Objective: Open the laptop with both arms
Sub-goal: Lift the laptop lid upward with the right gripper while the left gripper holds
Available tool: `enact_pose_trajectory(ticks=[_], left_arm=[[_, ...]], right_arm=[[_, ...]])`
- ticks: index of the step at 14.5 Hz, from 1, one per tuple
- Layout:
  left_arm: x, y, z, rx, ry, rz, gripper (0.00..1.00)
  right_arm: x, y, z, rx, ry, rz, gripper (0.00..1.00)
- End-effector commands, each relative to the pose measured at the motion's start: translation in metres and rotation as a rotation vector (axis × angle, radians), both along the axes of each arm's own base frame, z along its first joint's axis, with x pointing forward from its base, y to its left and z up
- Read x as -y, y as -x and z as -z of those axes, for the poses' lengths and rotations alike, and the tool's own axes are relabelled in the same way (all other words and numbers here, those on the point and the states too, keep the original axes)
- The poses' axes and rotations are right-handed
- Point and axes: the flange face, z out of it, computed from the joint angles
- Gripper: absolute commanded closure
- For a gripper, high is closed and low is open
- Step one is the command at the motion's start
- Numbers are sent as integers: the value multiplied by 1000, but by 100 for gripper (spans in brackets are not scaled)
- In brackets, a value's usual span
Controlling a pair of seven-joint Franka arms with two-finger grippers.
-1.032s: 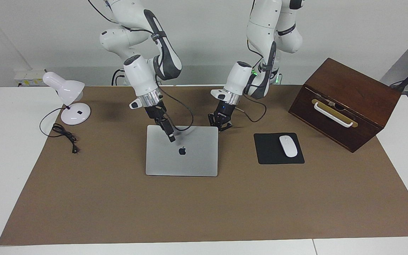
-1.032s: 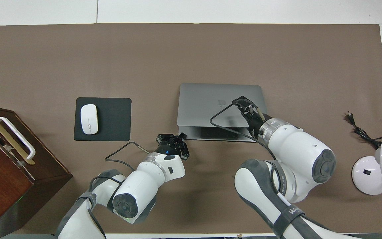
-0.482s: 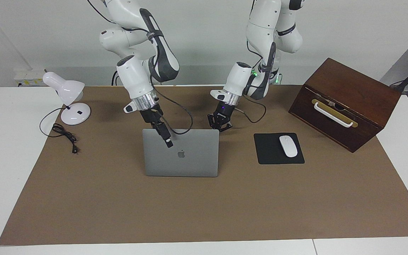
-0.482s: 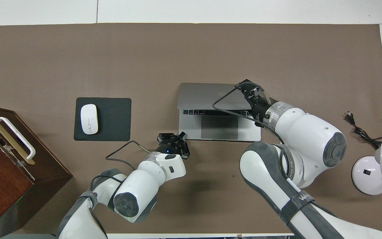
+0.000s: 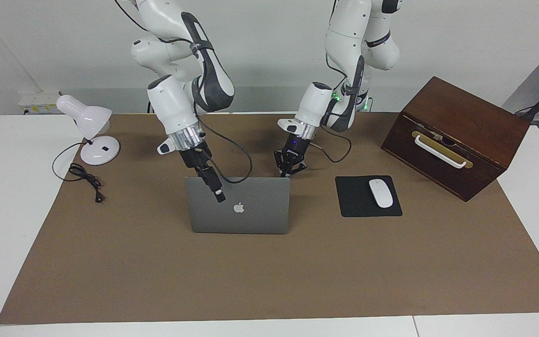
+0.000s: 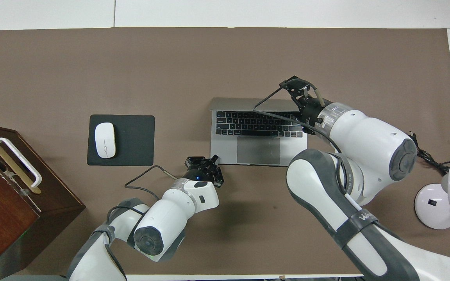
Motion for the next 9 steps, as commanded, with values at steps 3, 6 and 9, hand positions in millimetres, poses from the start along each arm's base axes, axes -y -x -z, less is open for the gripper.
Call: enact_pose_trajectory(ticks=[3,6,9], left_arm=[[5,-8,24,-7,-31,9,100],[4,-8,24,-5,-31,8,100],[5,-8,24,-6,-32,10,100]], right_arm=[[6,-33,-1,29,6,-7,0],[5,-49,-18,43,-8,-21,0],[9,-64,-31,51,-21,-26,0]])
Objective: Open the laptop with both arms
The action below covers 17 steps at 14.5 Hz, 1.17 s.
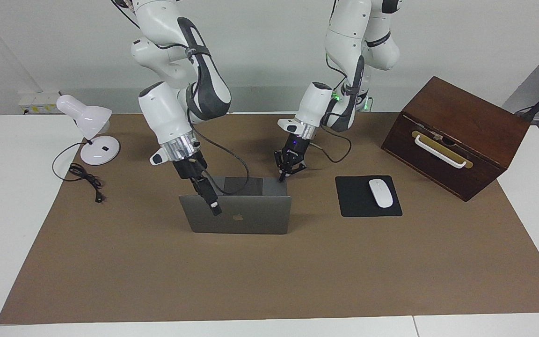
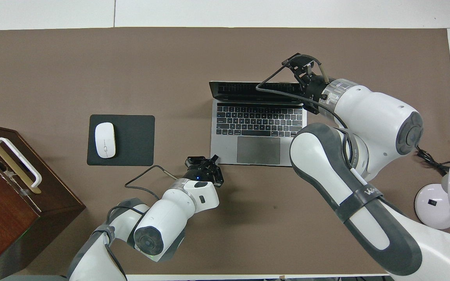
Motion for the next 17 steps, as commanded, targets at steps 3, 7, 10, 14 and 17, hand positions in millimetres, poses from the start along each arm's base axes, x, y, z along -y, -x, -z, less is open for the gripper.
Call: enact_pose_trajectory(ticks=[3,7,10,14,17], left_arm=[[4,-8,25,-10,-31,4,100],[4,-8,26,-11,-32,4,100],[4,-8,26,-11,-32,4,100],[3,-8,26,-8,-35,7,100],[1,-9,27,-10,-38,4,100]], right_arm=[[14,-28,-16,17,-4,-21,0],[9,-25,-9,-8,-4,-39,0],[-24,2,-25,-86,-74,-58,0],[-25,20,-83,-154,-105,-69,0],[-11,10,-144,-19,-53,-92,0]])
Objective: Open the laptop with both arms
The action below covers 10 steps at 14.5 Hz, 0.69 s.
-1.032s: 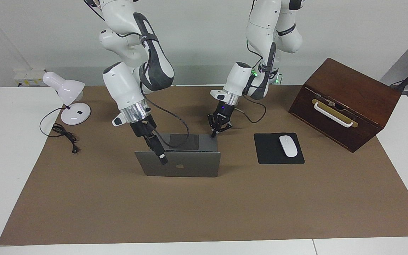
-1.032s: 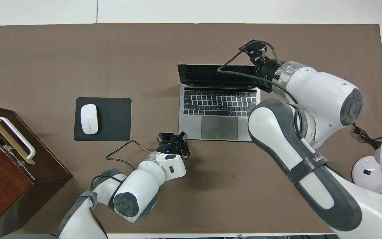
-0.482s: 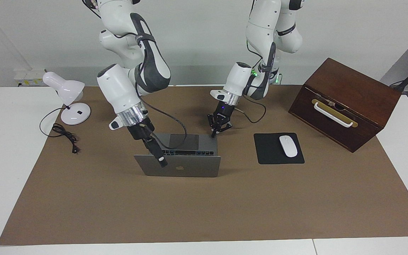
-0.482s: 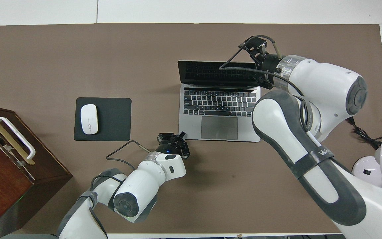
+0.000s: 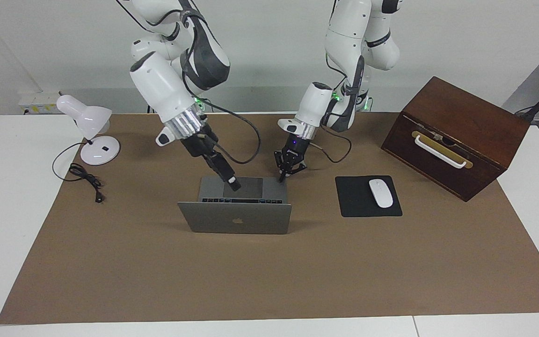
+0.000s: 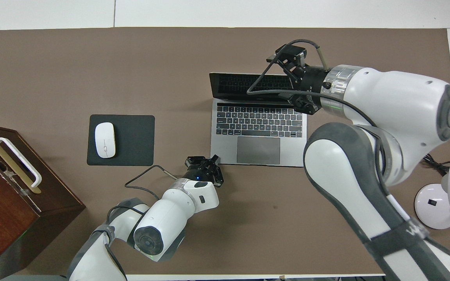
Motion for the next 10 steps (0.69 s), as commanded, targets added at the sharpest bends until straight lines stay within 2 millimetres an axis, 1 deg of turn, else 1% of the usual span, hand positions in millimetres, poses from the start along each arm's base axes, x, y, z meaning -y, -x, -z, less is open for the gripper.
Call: enact_pose_trajectory(ticks=[1,2,3,5,6,7,10], left_arm=[[-2,-12,26,-9,-37,-6,100],[-2,-12,26,-9,-37,-6,100],[-2,-12,26,-9,-37,-6,100],[-4,-15,21,-3,-31,-15,100],[-5,-16,19,0,-28,-19,100],[-8,-19,18,1,-24,-28,100],[-13,-25,4,16,-7,-45,100]], right_arm=[[29,-17,-63,143,88,-28,0],[43,-25,-88,213,131,-54,0],[56,-33,-103,268,169,-85,0],[74,-45,-135,398,265,-158,0],[92,-53,-142,449,326,-188,0],[108,-56,-156,512,397,-231,0],[148,-59,-179,607,606,-354,0]])
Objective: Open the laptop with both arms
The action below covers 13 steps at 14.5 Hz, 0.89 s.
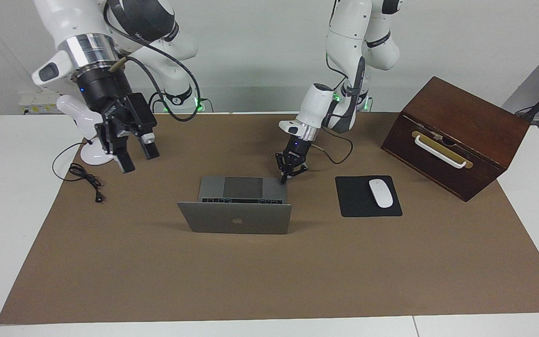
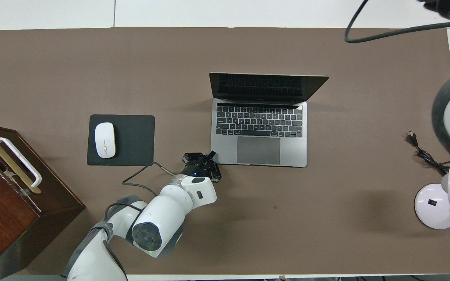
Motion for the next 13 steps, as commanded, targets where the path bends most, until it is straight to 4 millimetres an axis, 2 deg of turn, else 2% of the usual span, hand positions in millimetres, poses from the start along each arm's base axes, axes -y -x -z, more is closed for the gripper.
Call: enact_pose_trajectory(ticks=[1,2,4,7,9,11,13], left_arm=[[-10,-16,2,10,-5,-29,100],[-11,-17,-3,14,0,-33,100],[-17,-22,-9,8,0,-46,100],[-18,-25,-29,-34,-15,-50,100],[-24,-29,-41,-52,-18,-63,100],[-25,-28,-50,-61,-19,-62,100],[-30,-29,-63,-91,-29,-68,100]], right_arm=[[33,-7,-27,49,230,-67,0],[43,-3,-37,37,326,-95,0],[49,6,-42,-47,440,-171,0],[53,22,-18,-288,515,-259,0],[50,46,-23,-408,611,-290,0],[55,65,-10,-575,609,-329,0],[64,85,-6,-685,587,-348,0]])
